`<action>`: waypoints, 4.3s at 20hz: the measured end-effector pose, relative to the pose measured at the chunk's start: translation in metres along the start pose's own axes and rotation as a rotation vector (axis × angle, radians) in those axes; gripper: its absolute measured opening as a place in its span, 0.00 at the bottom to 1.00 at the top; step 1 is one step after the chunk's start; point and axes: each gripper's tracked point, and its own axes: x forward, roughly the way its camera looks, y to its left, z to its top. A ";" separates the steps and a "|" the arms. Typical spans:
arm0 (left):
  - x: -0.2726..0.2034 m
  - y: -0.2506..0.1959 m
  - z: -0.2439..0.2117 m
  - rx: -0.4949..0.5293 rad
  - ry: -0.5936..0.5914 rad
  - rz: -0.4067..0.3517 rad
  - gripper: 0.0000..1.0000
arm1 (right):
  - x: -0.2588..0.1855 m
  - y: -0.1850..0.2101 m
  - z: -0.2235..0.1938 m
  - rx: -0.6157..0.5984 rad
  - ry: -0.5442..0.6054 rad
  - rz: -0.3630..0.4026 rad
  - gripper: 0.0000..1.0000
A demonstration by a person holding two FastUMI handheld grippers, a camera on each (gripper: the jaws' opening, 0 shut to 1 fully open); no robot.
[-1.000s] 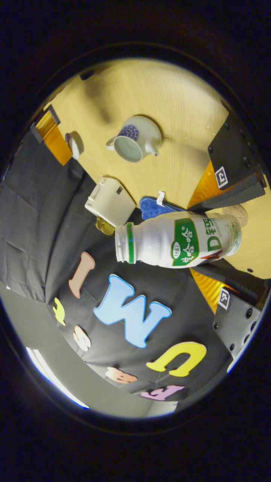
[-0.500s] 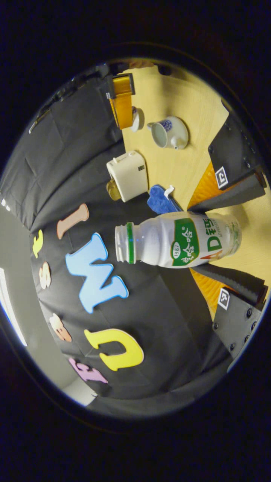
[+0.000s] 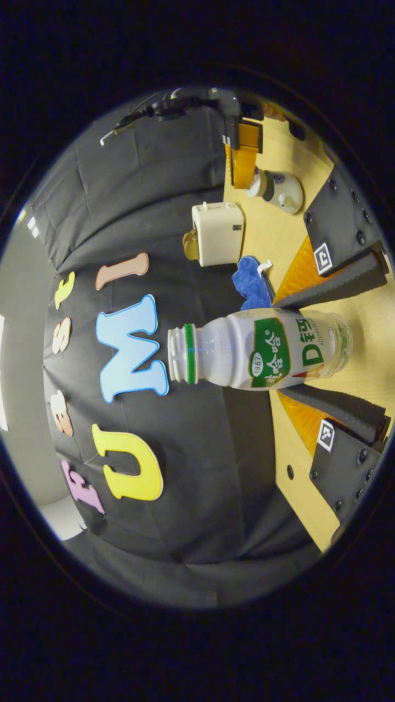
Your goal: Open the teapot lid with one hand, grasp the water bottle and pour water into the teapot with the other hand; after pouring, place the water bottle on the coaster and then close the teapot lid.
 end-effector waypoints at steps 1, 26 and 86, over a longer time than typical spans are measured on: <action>-0.001 0.003 -0.001 -0.024 0.004 0.005 0.85 | 0.001 0.000 -0.002 -0.004 0.007 -0.002 0.07; 0.002 0.019 -0.025 -0.130 0.046 0.089 0.84 | -0.006 0.000 0.000 0.005 -0.026 -0.023 0.71; 0.108 0.041 -0.053 -0.142 0.137 0.023 1.00 | -0.042 0.032 0.028 -0.107 -0.223 -0.008 0.72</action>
